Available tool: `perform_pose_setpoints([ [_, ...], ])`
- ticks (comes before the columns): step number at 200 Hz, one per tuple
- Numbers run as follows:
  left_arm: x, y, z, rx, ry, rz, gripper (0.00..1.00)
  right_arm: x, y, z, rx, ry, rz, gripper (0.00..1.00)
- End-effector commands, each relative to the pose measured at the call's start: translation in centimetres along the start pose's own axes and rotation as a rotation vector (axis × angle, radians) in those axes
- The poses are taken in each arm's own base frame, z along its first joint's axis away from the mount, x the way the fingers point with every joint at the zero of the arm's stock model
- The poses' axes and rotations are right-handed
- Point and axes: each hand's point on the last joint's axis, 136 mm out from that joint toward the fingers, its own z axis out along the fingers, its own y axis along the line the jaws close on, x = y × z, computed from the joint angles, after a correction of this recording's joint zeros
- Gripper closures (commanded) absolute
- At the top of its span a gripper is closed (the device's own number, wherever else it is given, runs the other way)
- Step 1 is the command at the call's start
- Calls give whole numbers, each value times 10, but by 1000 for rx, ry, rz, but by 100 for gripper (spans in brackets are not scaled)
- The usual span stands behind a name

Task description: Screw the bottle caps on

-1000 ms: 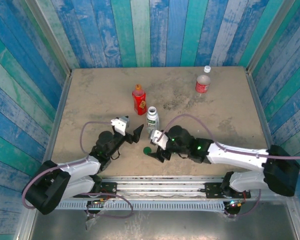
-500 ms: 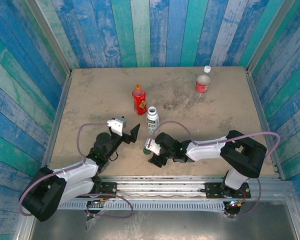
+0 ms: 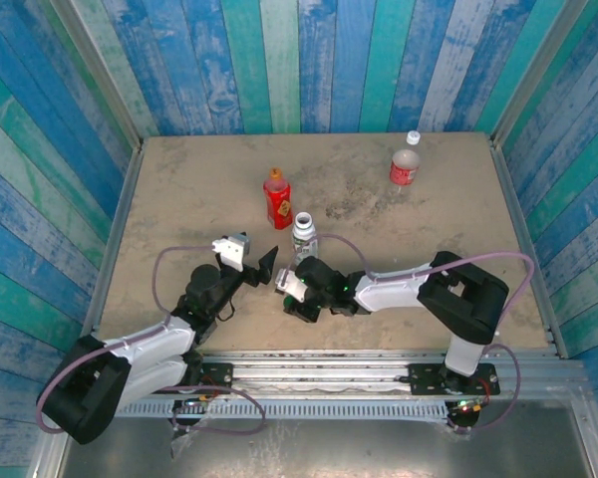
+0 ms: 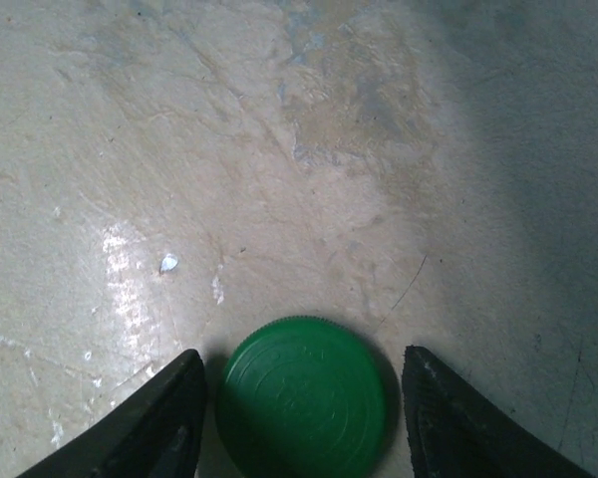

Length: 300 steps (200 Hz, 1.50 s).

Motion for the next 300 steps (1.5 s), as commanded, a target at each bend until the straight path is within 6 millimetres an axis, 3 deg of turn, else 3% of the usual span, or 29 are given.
perform_pose_setpoints([
  [1,2,4,-2,-15,3,7,6,27,-7,5,39,99,34,51],
  [53,4,-3,1,23,17,18,6,29,-16,-7,90,74,80,57],
  [88,2,-21,2,124,0,44,6,40,-28,-31,143,34,171,57],
  [142,-5,-59,5,349,-60,75,6,77,-75,-74,277,-13,413,56],
  [165,-6,-62,14,370,-73,79,6,88,-98,-86,342,-5,490,56],
  [215,-6,-67,43,394,-82,84,6,90,-123,-95,396,-8,541,54],
  [254,9,-67,66,399,-45,78,6,90,-124,-94,390,-7,547,50],
  [300,16,-73,81,419,-68,44,5,89,-124,-95,387,-13,555,38],
])
